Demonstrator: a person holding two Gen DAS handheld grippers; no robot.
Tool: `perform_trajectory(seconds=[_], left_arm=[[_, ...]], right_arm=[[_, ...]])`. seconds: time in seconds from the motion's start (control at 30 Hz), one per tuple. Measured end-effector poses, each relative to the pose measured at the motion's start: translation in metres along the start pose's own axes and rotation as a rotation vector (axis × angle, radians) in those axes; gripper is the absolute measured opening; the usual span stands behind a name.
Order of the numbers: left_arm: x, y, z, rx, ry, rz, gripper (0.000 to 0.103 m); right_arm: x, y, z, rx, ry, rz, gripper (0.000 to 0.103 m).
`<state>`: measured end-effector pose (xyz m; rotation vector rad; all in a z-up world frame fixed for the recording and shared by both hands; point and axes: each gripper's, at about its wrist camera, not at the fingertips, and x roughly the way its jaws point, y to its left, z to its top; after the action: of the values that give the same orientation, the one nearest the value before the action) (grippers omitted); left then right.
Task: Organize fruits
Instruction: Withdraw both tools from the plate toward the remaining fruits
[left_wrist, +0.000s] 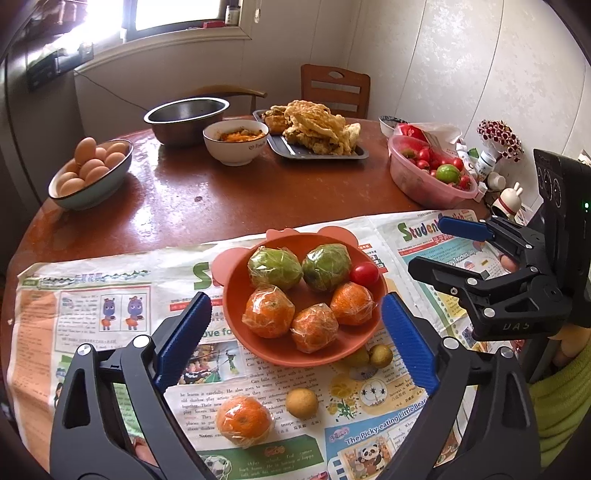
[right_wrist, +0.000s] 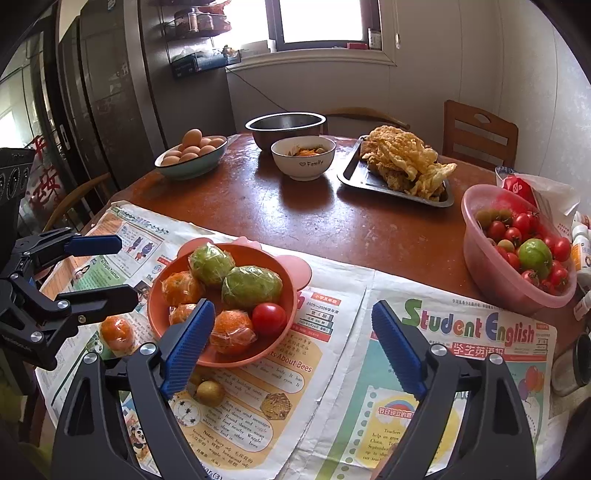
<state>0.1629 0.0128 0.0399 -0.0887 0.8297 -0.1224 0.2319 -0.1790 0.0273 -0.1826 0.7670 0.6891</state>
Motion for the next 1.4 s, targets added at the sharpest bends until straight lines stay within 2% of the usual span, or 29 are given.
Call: perform_trajectory(seconds=[0.17, 0.7, 1.4], left_arm=[[-0.007, 0.001, -0.001, -0.007, -0.012, 0.018, 0.093], [-0.030, 0.008, -0.007, -0.034, -0.043, 0.041, 0.093], [-0.045, 0.018, -0.032, -0.046, -0.041, 0.062, 0.093]], right_arm=[[-0.006, 0.005, 0.000, -0.010, -0.011, -0.004, 0.090], [-0.025, 0.022, -0.002, -0.039, -0.033, -0.011, 0.095], [-0.032, 0.044, -0.020, -0.056, -0.012, -0.008, 0.096]])
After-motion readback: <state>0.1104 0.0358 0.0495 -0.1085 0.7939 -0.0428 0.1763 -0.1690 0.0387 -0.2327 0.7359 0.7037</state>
